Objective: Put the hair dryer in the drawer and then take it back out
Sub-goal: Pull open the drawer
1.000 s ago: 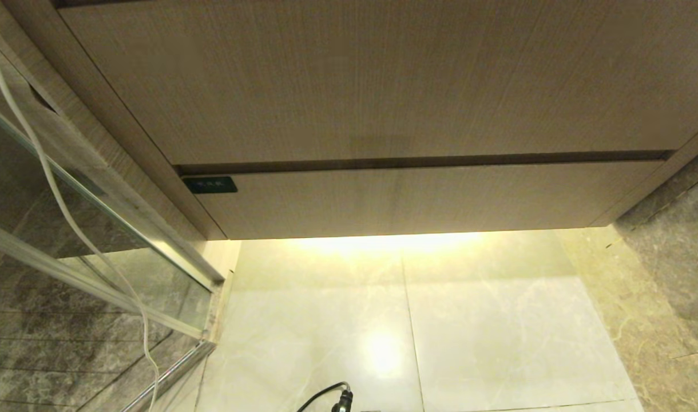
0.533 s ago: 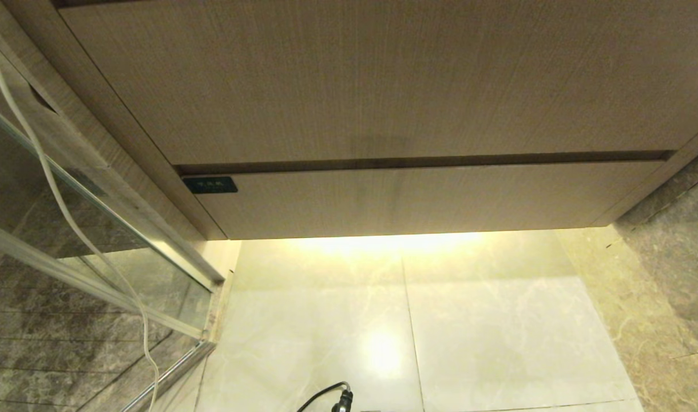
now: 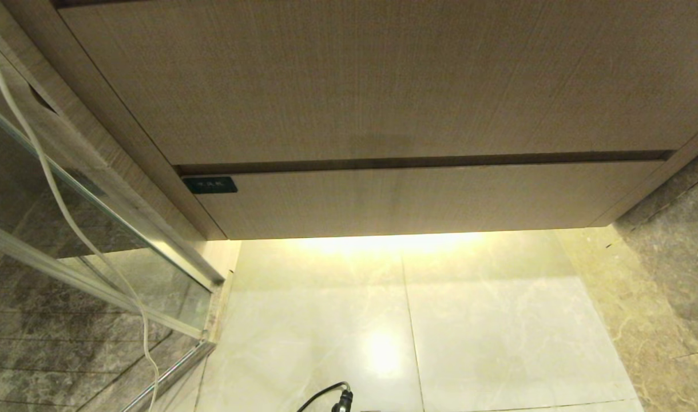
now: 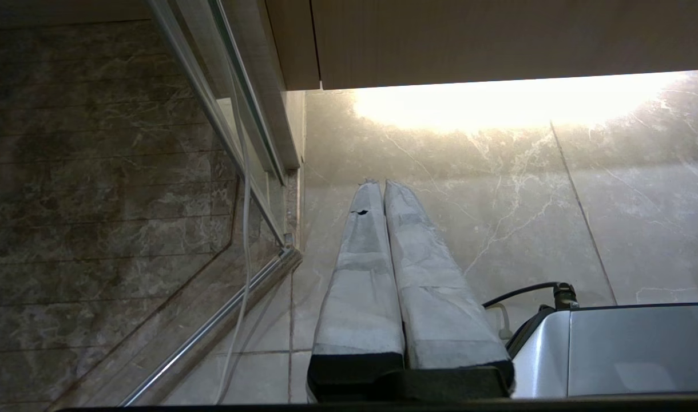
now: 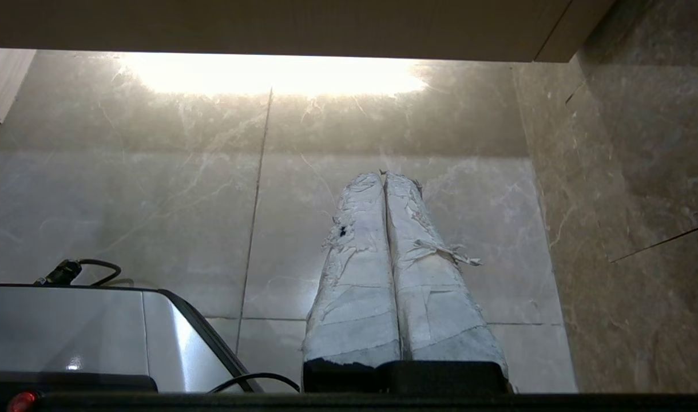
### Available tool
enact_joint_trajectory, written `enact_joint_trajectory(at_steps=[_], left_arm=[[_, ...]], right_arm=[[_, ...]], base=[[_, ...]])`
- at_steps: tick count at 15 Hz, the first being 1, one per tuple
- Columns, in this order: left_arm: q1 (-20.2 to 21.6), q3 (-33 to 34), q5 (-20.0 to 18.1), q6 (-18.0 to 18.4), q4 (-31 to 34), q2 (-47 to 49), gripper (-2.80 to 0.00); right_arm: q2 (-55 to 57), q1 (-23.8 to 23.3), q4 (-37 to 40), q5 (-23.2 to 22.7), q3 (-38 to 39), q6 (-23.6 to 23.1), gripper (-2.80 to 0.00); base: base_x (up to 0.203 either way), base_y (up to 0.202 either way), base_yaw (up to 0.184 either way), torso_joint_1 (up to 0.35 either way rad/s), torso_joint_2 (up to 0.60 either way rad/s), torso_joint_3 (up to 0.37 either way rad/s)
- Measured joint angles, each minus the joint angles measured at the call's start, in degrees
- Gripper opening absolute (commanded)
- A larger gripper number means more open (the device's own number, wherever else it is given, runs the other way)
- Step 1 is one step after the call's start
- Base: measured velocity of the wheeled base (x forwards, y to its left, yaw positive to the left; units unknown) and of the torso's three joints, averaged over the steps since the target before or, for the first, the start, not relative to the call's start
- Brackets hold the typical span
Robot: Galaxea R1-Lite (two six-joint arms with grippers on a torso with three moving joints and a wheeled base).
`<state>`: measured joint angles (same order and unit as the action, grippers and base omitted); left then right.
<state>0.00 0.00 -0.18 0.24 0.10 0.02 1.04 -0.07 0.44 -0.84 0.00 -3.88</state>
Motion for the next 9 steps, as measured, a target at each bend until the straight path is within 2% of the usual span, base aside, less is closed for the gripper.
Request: enact_joint_trajectory(at_steps=[3, 9], left_arm=[[0.00, 0.00, 0.01, 0.02, 0.00, 0.00, -2.80], [0.00, 0.00, 0.00, 0.04, 0.00, 0.00, -2.80]], right_arm=[[-0.95, 0.12, -0.06, -0.10, 0.00, -0.33, -2.80], [-1.20, 0.12, -0.13, 0.26, 0.00, 1.93, -2.80]], base=[[0.000, 0.000, 0.000, 0.000, 0.00, 0.000], [0.000, 0.000, 0.000, 0.000, 0.00, 0.000]])
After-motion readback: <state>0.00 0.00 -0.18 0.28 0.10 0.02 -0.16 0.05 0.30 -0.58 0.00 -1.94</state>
